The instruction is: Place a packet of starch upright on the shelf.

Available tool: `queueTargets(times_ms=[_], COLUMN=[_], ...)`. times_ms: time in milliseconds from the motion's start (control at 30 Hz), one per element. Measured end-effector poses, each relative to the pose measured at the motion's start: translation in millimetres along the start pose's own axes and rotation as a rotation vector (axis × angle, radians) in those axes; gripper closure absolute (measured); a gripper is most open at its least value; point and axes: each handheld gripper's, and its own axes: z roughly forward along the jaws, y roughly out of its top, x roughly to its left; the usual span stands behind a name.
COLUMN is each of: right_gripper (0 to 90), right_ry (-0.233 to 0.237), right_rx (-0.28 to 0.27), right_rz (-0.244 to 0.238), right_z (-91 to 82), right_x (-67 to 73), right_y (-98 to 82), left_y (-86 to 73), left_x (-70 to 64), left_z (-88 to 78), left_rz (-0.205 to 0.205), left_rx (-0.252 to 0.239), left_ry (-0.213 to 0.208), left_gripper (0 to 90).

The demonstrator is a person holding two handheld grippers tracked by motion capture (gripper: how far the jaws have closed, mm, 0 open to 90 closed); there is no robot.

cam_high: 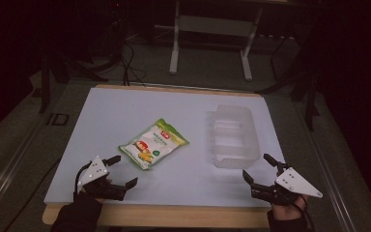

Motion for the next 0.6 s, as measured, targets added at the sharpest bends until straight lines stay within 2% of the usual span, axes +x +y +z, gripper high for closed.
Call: queueTargets(times_ms=[200,333,467,500,600], right_gripper=[13.4,13.4,13.4,13.4,13.4], right_ry=[-0.007,-0.006,0.003,0.005,0.01], right_rx=[0.0,-0.012,-0.038,-0.037,-0.023], right_rz=[-0.019,-0.014,0.007,0.005,-0.006], right_z=[-1.6,-2.3,-4.6,-4.5,-2.8], right_x=[4.2,5.4,4.9,4.9,5.1], right_y=[2.5,4.1,6.2,6.7,6.8], left_y=[1.0,4.1,8.3,11.2,16.7], left_x=[-0.4,-2.5,-5.1,-5.5,-7.6], left_z=[-0.5,-2.0,-2.4,-1.4,-0.8], left_rz=[-0.004,0.013,0.029,0.026,0.023], left_rx=[-0.012,-0.006,-0.004,0.011,0.017], left_ry=[-0.011,-0.01,-0.043,-0.08,-0.119], left_gripper=[0.7,0.7,0.7,0.7,0.7])
